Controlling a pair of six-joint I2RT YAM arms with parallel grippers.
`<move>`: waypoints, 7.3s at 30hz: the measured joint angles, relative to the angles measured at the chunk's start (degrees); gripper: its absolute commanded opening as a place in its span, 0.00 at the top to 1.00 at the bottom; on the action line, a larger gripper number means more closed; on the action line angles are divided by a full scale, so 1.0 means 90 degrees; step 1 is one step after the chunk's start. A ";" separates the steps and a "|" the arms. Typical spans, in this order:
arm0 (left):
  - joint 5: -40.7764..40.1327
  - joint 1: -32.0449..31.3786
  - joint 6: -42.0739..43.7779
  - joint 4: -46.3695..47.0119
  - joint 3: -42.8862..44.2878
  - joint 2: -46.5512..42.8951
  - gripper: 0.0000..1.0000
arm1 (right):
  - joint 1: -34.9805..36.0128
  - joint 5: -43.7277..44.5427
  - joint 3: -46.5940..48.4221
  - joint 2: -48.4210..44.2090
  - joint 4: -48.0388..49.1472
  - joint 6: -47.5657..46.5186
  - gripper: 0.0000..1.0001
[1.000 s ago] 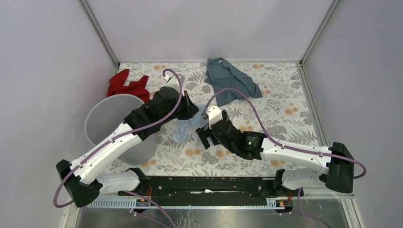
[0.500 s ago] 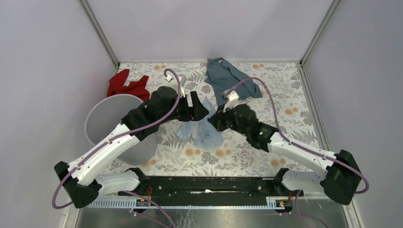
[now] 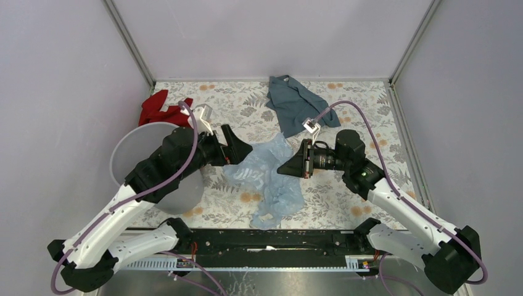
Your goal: Put the trash bags into the trash bin
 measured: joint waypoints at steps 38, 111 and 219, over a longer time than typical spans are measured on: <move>0.0634 -0.0002 0.0075 0.0061 -0.1241 -0.0284 0.72 | -0.0027 0.0160 -0.0051 -0.0386 -0.1399 -0.0658 1.00; -0.2637 -0.2742 0.1005 0.1749 0.0284 0.4189 1.00 | -0.0471 0.6846 0.0505 -0.1280 -0.4643 -0.1098 0.01; -0.2072 -0.0136 0.0262 0.1746 -0.0359 0.5100 0.44 | -0.0131 0.7380 -0.0126 -0.1217 -0.4911 -0.0233 1.00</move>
